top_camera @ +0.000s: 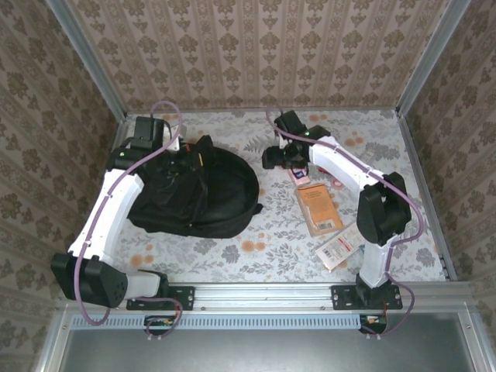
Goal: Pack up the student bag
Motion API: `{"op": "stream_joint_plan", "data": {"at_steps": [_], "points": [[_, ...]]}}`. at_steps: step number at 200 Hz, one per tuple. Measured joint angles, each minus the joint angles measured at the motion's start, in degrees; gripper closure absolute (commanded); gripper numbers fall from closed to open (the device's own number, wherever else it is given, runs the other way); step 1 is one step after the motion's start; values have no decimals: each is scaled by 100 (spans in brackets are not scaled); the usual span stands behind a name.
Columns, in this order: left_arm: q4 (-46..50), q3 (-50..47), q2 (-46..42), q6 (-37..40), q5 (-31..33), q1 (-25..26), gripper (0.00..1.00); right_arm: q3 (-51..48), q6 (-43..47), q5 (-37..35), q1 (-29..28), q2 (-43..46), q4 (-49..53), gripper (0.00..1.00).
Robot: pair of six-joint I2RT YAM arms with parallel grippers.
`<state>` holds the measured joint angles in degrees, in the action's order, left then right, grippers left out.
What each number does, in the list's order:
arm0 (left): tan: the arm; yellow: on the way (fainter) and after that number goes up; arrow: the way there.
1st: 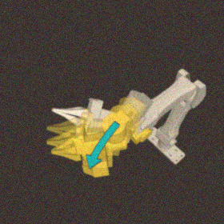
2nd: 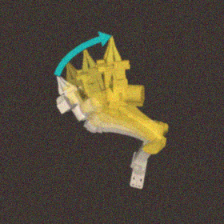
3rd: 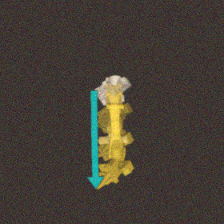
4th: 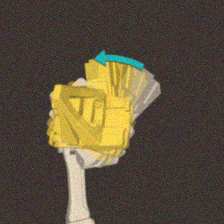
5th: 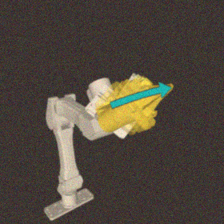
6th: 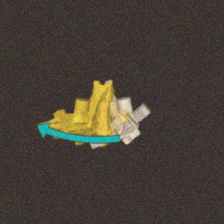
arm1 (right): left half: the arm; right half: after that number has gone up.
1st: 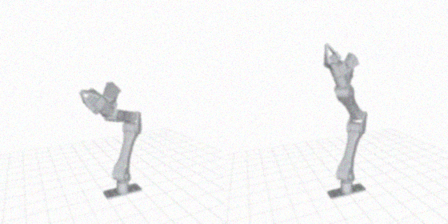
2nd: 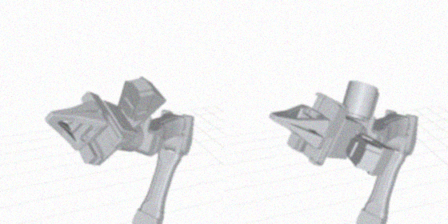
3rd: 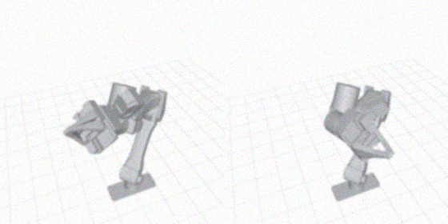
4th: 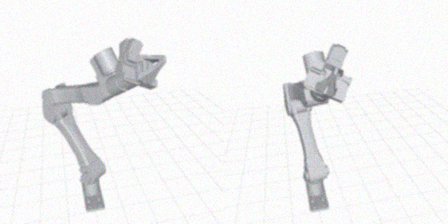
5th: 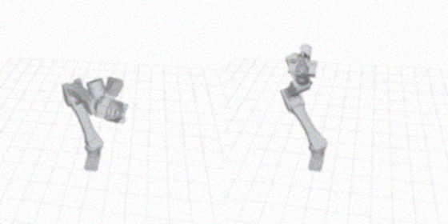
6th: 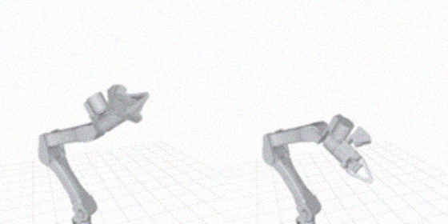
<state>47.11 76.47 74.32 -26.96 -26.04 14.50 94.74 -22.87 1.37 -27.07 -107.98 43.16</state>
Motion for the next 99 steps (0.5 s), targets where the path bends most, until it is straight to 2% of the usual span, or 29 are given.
{"op": "stream_joint_plan", "data": {"at_steps": [8,23,38,99], "points": [[-15,-35,-24,9,2,-2,100,321,125,-254,42,-149,96,20],[-31,-107,-101,22,15,-4,100,951,345,-555,90,-527,195,10],[-39,-160,-175,44,11,-2,100,1600,608,-730,140,-1054,258,4],[-90,-354,-280,39,-221,-2,100,3956,1222,-715,282,-3274,1108,5]]}}
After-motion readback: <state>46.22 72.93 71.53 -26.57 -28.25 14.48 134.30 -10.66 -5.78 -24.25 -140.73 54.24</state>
